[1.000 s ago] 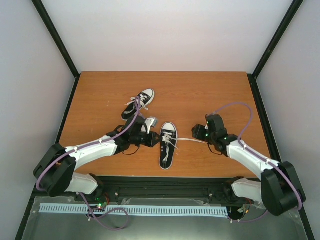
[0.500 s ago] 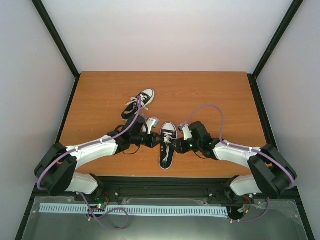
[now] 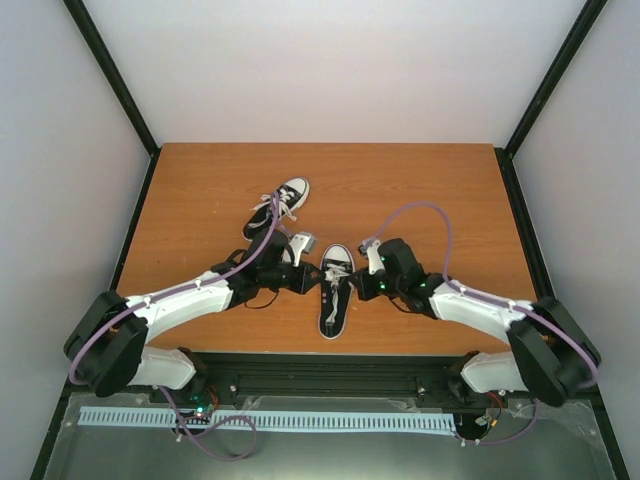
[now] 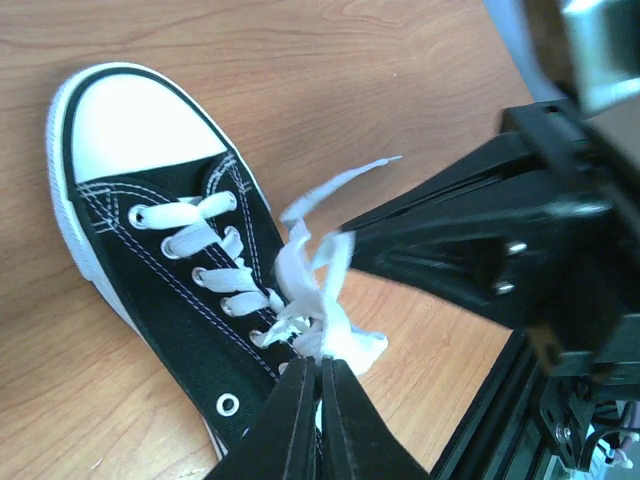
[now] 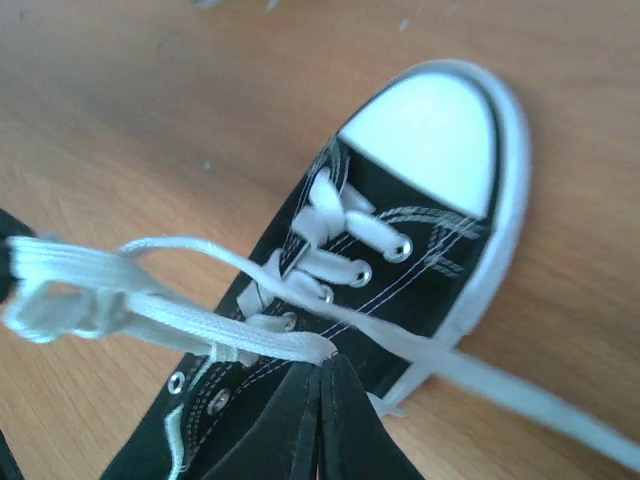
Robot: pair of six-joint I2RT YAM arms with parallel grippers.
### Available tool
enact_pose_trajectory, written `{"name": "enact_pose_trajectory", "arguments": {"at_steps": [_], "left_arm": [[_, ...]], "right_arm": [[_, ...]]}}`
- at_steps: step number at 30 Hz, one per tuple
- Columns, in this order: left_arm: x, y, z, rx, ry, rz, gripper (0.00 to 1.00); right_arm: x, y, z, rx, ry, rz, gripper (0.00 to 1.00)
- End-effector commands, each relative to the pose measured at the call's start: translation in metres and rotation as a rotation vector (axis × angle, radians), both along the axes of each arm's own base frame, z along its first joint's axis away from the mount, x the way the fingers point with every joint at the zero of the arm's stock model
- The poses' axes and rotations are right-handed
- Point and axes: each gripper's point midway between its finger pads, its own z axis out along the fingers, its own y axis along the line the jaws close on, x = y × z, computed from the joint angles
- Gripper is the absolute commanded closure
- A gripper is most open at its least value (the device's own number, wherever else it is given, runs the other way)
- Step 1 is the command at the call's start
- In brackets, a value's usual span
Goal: Tie the shoes
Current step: Adjust the shoelace on the shoelace.
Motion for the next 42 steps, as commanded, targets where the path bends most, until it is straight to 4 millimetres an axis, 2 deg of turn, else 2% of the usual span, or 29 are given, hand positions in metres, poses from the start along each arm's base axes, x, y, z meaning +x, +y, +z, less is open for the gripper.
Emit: {"name": "enact_pose_trajectory", "arguments": {"at_steps": [1,7,10,13,15,18,21,24,26,29,36,38,42], "left_arm": [[0.021,0.009,0.026,0.022,-0.061,0.096,0.97],[0.024,0.015,0.008,0.061,0.000,0.141,0.94],[0.024,0.016,0.011,0.058,-0.016,0.136,0.89],[0.019,0.013,0.023,0.023,-0.068,0.089,0.72],[0.015,0.009,0.029,0.001,-0.102,0.041,0.53],[0.010,-0.004,0.028,-0.027,-0.128,-0.054,0.45],[0.006,-0.013,0.018,-0.056,-0.105,-0.102,0.43],[0.003,-0.023,0.017,-0.084,-0.103,-0.137,0.42],[0.005,-0.029,0.017,-0.089,-0.100,-0.141,0.42],[0.011,-0.034,0.010,-0.073,-0.066,-0.135,0.44],[0.019,-0.040,-0.012,-0.030,-0.005,-0.118,0.54],[0.020,-0.044,-0.011,-0.049,0.006,-0.124,0.62],[0.021,-0.054,0.000,-0.112,-0.009,-0.146,0.86]], "right_arm": [[0.016,-0.037,0.031,-0.060,-0.080,-0.228,0.97],[-0.004,-0.058,0.061,-0.014,-0.106,-0.277,0.97],[-0.014,-0.064,0.067,-0.010,-0.100,-0.272,0.97],[-0.024,-0.067,0.078,0.025,-0.104,-0.259,0.97],[-0.027,-0.068,0.087,0.047,-0.119,-0.260,0.97],[-0.020,-0.074,0.109,0.049,-0.163,-0.304,0.97],[-0.005,-0.091,0.132,0.018,-0.210,-0.430,0.97],[0.008,-0.112,0.147,-0.012,-0.230,-0.580,0.97],[0.010,-0.126,0.144,-0.061,-0.219,-0.663,0.97],[0.006,-0.139,0.128,-0.134,-0.177,-0.716,0.97],[-0.022,-0.157,0.079,-0.175,-0.034,-0.777,0.97],[-0.034,-0.162,0.060,-0.174,0.031,-0.799,0.97],[-0.056,-0.173,0.021,-0.189,0.145,-0.850,0.97]]}}
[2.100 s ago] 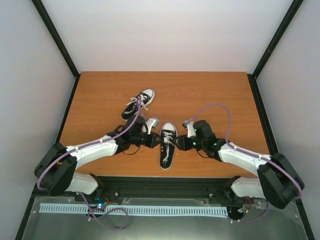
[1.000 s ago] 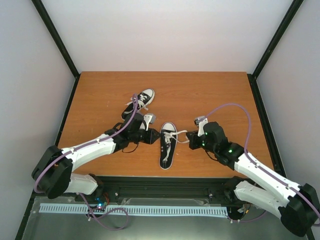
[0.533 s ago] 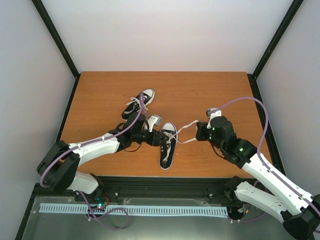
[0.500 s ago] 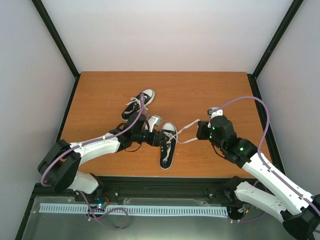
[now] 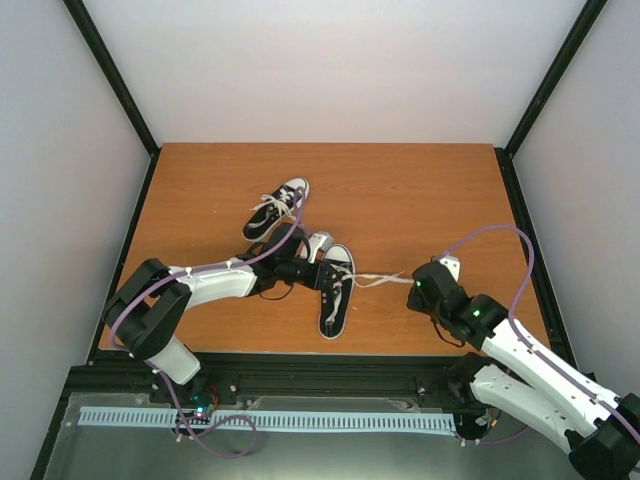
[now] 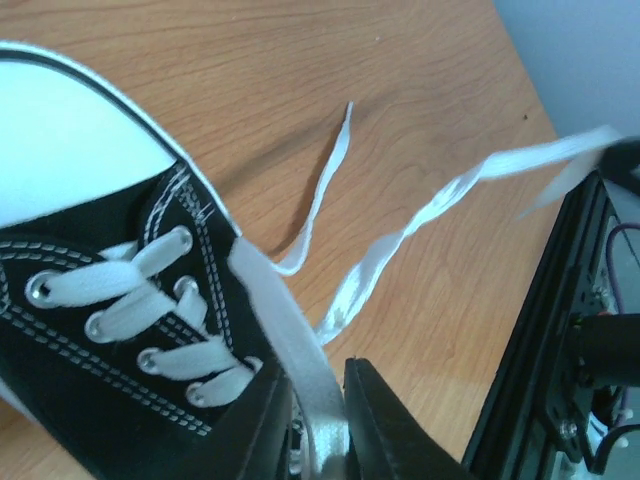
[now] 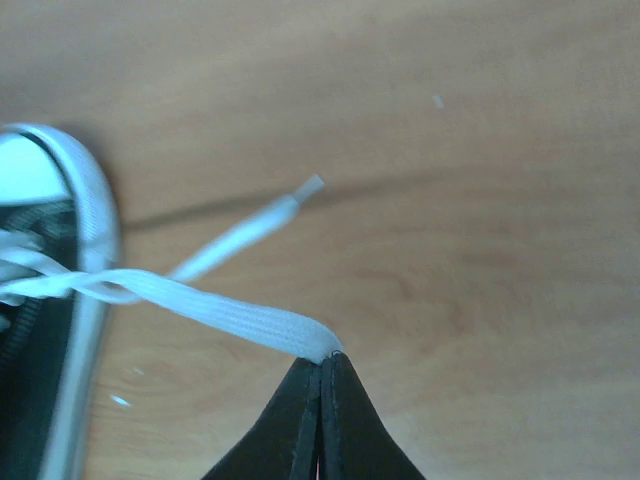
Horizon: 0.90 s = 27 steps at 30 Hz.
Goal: Tie the shoes
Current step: Adjust the shoelace on the shoelace.
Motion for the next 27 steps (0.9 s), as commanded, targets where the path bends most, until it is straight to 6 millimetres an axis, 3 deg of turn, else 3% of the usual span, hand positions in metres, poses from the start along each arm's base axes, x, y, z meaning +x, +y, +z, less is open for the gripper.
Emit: {"name": "enact_pose_trajectory", "arguments": {"at_steps": [1,4,10,13,16,20,24,27], "left_arm": [[0.008,-0.021,0.034,-0.119,-0.067,-0.041,0.90],[0.005,-0.020,0.040,-0.143,-0.096,-0.055,0.97],[-0.014,-0.019,0.050,-0.179,-0.131,-0.130,0.97],[-0.023,-0.026,0.053,-0.193,-0.136,-0.166,0.98],[-0.023,-0.027,0.053,-0.189,-0.143,-0.149,0.98],[-0.014,-0.022,0.043,-0.145,-0.116,-0.076,0.97],[-0.012,-0.020,0.048,-0.177,-0.098,-0.023,0.96],[-0.012,-0.018,0.047,-0.171,-0.087,-0.013,0.95]], "right_arm": [[-0.028,-0.017,-0.041,0.037,0.126,-0.113,0.97],[-0.032,-0.014,-0.053,0.079,0.139,-0.123,0.96],[-0.026,0.006,-0.069,0.129,0.163,-0.065,0.85],[-0.025,0.011,-0.071,0.137,0.175,-0.056,0.84],[-0.020,0.012,-0.065,0.150,0.137,-0.050,0.69],[-0.006,0.017,-0.053,0.171,0.069,-0.006,0.62],[0.004,0.064,-0.032,0.232,-0.031,0.292,0.57],[0.008,0.087,-0.015,0.295,-0.093,0.406,0.47]]}}
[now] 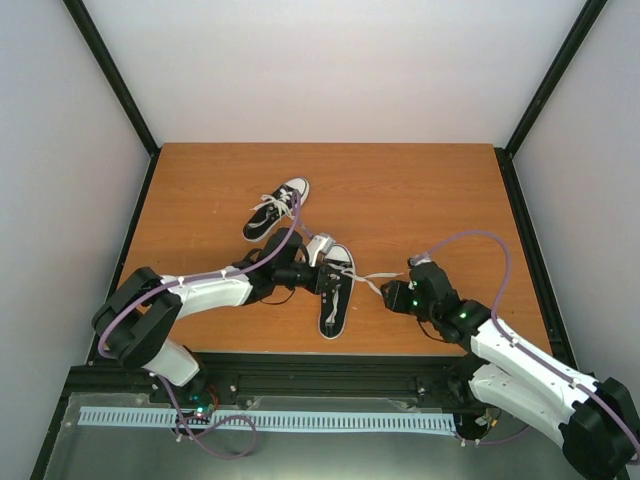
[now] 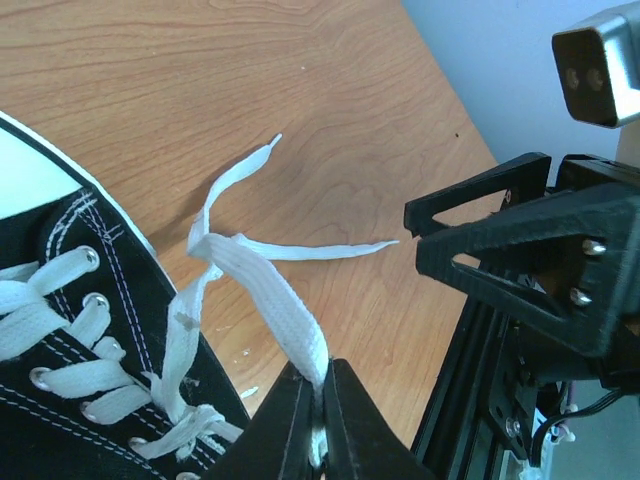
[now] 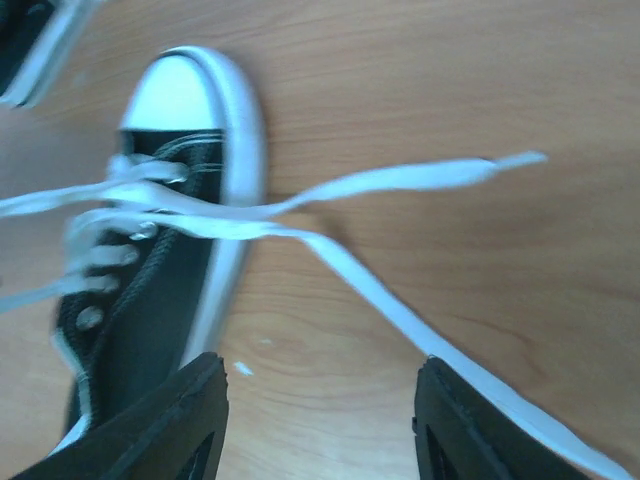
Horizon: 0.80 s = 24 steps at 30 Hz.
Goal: Tie the shoes
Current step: Adjust the shoelace on the shoelace.
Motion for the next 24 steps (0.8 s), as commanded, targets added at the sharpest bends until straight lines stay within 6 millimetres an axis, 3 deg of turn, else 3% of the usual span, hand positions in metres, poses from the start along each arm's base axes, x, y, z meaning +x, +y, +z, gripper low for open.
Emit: {"name": "enact_pose_trajectory", "arguments": {"at_steps": [1,3,5,7,9,17,24], "left_arm": [[0.004,-0.004,0.020,-0.051,-0.034,0.025,0.95],[0.004,-0.002,0.017,-0.036,-0.028,0.032,0.95],[0.004,0.001,0.014,-0.030,-0.025,0.045,0.95],[0.004,0.006,0.011,-0.015,-0.026,0.067,0.95],[0.005,0.010,0.009,0.003,-0.033,0.083,0.95],[-0.001,0.012,0.000,0.015,-0.016,0.060,0.94],[-0.003,0.009,0.000,0.010,-0.022,0.038,0.94]], "right_arm": [[0.014,0.043,0.036,0.120,-0.177,0.215,0.44],[0.024,0.039,0.039,0.104,-0.194,0.164,0.38],[0.036,0.018,0.024,-0.003,-0.149,0.036,0.30],[0.045,-0.008,0.011,-0.097,-0.082,-0.102,0.28],[0.051,-0.018,0.004,-0.122,-0.033,-0.180,0.28],[0.074,-0.018,-0.010,-0.152,0.062,-0.333,0.29],[0.078,-0.005,-0.029,-0.164,0.158,-0.416,0.29]]}}
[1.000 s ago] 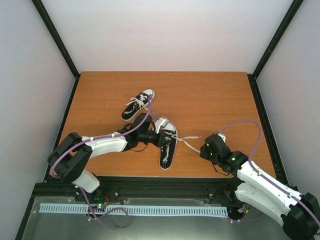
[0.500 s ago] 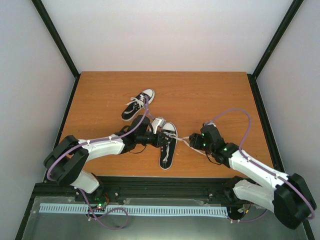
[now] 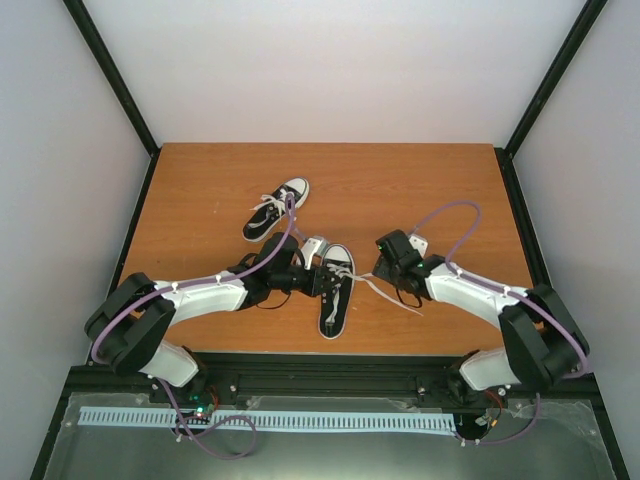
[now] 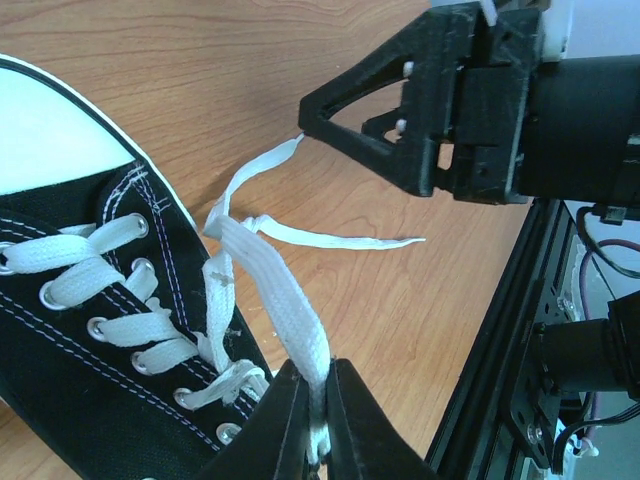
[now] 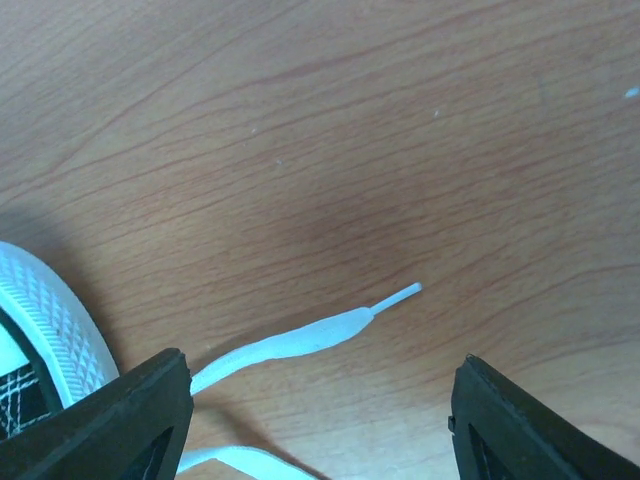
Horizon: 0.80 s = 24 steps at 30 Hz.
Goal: Tie the shoes
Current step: Adjust the shoelace on the shoelace.
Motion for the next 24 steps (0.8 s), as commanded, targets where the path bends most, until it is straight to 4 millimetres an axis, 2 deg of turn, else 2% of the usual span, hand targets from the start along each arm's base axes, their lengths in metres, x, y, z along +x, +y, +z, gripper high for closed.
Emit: {"name": "enact_pose_trajectory", "arguments": {"at_steps": [1,9,19,21,24], "left_arm": [[-0.003,-0.005,0.007,-0.020,-0.028,-0.035,0.93],[-0.007,-0.005,0.006,-0.026,-0.037,-0.059,0.93],[-0.007,-0.006,0.006,-0.027,-0.042,-0.068,0.93],[-0.007,-0.006,0.006,-0.026,-0.040,-0.069,0.93],[-0.007,-0.007,0.006,-0.026,-0.040,-0.071,0.93]], "right_arm": [[0.002,-0.003,-0.008,-0.008,0.028,-0.138,0.29],[0.015,0.010,-0.032,-0.011,0.105,-0.213,0.30],[0.020,0.012,-0.054,-0.089,0.158,-0.234,0.37],[0.021,0.013,-0.059,-0.099,0.168,-0.221,0.43],[0.021,0.016,-0.067,-0.104,0.185,-0.201,0.63]]}}
